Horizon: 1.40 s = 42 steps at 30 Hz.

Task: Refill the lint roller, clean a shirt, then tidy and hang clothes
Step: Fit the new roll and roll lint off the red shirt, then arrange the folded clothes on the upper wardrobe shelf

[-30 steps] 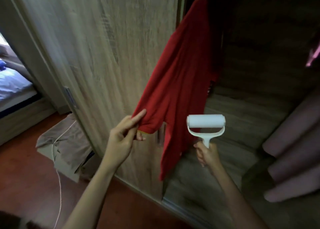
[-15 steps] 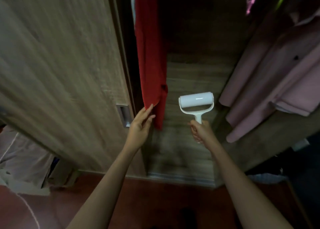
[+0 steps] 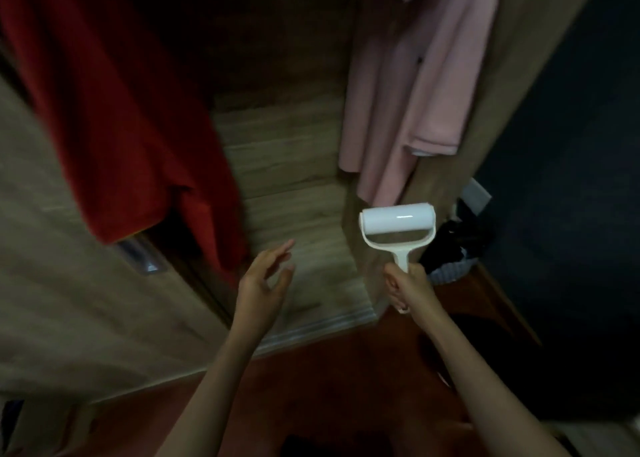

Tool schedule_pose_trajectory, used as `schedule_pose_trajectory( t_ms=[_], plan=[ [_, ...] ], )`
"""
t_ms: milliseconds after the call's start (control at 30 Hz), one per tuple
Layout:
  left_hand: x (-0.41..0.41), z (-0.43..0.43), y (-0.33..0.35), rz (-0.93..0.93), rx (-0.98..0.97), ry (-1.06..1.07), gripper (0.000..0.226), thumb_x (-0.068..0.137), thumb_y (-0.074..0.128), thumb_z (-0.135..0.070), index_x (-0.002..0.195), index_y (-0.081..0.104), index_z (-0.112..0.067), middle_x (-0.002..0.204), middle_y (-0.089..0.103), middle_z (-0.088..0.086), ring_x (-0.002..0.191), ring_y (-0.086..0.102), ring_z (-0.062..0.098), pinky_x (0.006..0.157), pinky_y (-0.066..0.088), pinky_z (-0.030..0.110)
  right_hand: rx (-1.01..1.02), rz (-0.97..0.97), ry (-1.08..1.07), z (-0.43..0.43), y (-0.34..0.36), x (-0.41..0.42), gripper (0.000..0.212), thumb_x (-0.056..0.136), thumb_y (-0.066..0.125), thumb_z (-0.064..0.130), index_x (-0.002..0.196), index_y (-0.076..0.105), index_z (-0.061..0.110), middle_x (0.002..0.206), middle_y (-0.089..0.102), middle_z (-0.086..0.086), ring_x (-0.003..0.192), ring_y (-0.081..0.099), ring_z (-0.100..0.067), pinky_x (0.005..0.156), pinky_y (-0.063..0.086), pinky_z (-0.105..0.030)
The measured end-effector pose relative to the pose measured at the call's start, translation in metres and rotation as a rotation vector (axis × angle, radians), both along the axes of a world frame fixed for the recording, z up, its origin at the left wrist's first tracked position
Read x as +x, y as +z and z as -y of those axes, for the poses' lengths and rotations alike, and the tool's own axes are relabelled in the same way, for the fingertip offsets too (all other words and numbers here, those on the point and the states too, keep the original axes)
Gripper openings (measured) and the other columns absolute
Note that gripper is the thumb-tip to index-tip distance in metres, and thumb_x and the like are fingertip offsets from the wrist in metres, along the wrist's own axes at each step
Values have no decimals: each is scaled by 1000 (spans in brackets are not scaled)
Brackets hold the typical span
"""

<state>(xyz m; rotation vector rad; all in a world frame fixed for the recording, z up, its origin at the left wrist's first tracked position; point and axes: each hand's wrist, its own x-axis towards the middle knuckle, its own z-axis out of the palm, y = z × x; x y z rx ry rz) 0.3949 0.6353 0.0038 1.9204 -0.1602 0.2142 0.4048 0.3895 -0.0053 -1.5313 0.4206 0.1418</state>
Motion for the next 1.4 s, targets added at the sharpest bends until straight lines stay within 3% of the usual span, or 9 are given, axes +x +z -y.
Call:
schedule_pose_trajectory(
  t_ms=[167,333,500,633,733,933,1067,1167,1400],
  plan=[
    [-30,123,-15,-35,-39,-232,31,91,59,-11,121,63,-18,117,64,-6,106,64,7,91,51,22,61,-17,-212,108,-14,-94,49,91,49,2,47,32,13,34,25,-1,24,19,-10,33,15,-12],
    [-87,280,-34,-114,-78,-455,29,93,57,-8,117,64,-22,113,66,-12,97,64,-4,84,47,10,48,-61,-470,231,-26,-211,45,94,48,4,52,32,11,32,26,0,22,20,-10,33,16,-11],
    [-160,435,-62,-149,-38,-742,30,94,52,-20,119,58,-36,117,63,-15,104,61,-3,89,48,15,-27,-91,-707,348,-40,-333,45,93,49,8,51,33,14,35,29,-2,26,23,-14,36,17,-19],
    [-221,539,-75,-244,22,-897,30,99,51,-11,127,59,-18,122,60,-8,107,59,6,88,49,17,-82,-148,-819,422,-50,-410,43,91,53,13,51,37,15,38,33,-2,28,26,-14,36,18,-21],
    [-254,597,-93,-231,105,-1000,33,96,53,-4,126,60,-15,126,60,-1,108,59,13,90,48,20,-152,-227,-870,456,-57,-454,38,90,53,18,54,41,13,38,38,1,30,32,-13,36,25,-22],
    [-271,656,-156,-13,584,-1112,39,93,57,-18,132,56,-17,151,40,9,138,37,25,109,36,45,-141,-268,-924,495,-94,-489,28,90,59,35,79,56,10,47,51,-2,35,45,-11,37,32,-18],
    [-275,669,-171,32,800,-1079,51,95,53,-28,145,41,-23,161,18,8,149,11,27,117,13,49,-244,-296,-914,511,-109,-493,23,85,63,33,101,59,18,69,63,0,53,55,-12,46,41,-24],
    [-277,674,-170,33,824,-1055,58,94,54,-31,148,33,-29,163,10,4,150,2,25,116,5,50,-465,-359,-912,520,-122,-498,27,87,59,30,107,60,11,91,67,-4,79,62,-20,66,47,-31],
    [-279,673,-173,27,768,-1033,58,94,56,-35,148,34,-31,163,12,1,150,1,23,117,2,49,-787,-426,-984,519,-144,-508,33,86,60,21,118,62,13,101,63,-8,95,57,-25,77,39,-30]
  ],
)
